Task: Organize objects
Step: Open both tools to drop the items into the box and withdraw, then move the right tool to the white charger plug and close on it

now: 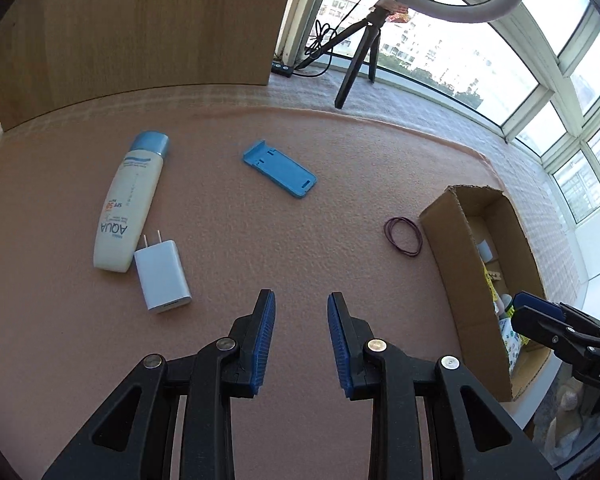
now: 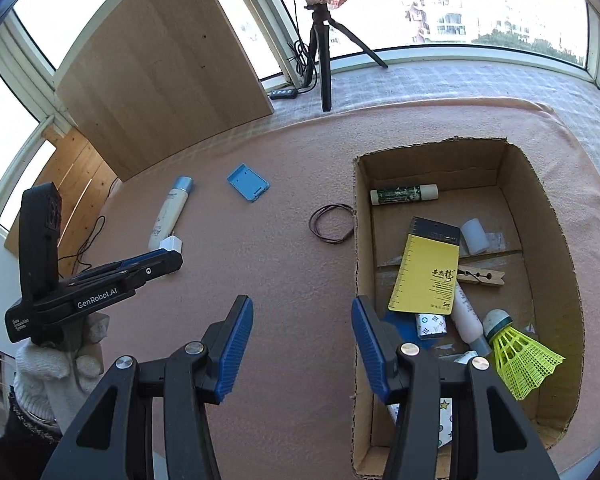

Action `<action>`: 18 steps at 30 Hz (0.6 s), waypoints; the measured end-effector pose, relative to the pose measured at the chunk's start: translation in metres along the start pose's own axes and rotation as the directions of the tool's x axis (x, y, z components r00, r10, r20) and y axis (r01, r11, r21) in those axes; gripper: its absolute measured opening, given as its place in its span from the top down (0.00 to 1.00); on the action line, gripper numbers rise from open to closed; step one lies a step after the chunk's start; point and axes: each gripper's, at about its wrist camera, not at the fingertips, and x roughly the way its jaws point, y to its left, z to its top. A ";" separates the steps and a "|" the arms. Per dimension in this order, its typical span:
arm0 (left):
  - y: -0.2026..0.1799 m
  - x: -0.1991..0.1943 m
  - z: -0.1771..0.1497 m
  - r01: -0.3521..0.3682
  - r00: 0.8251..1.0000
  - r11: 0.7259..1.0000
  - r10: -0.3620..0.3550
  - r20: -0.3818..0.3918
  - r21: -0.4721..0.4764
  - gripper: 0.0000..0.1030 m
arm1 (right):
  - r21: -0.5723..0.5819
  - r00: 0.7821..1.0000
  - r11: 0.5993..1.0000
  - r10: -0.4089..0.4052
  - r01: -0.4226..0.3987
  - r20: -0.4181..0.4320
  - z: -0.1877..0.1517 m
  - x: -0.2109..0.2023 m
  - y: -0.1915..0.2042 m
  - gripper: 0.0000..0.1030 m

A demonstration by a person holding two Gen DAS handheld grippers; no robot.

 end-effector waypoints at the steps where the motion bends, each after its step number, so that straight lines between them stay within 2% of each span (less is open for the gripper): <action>1: 0.013 -0.002 -0.002 -0.013 1.000 1.000 0.013 0.002 -0.014 0.72 | -0.005 1.000 1.000 0.014 -0.014 -0.011 0.002 0.007 0.006 0.54; 9: 0.086 -0.001 -0.010 -0.020 1.000 0.994 0.018 -0.016 -0.112 0.72 | -0.073 0.988 0.990 0.108 -0.116 -0.107 0.020 0.065 0.066 0.54; 18: 0.108 0.012 -0.007 0.025 0.999 0.994 -0.030 -0.043 -0.109 0.68 | -0.100 0.966 0.978 0.162 -0.185 -0.201 0.037 0.127 0.119 0.54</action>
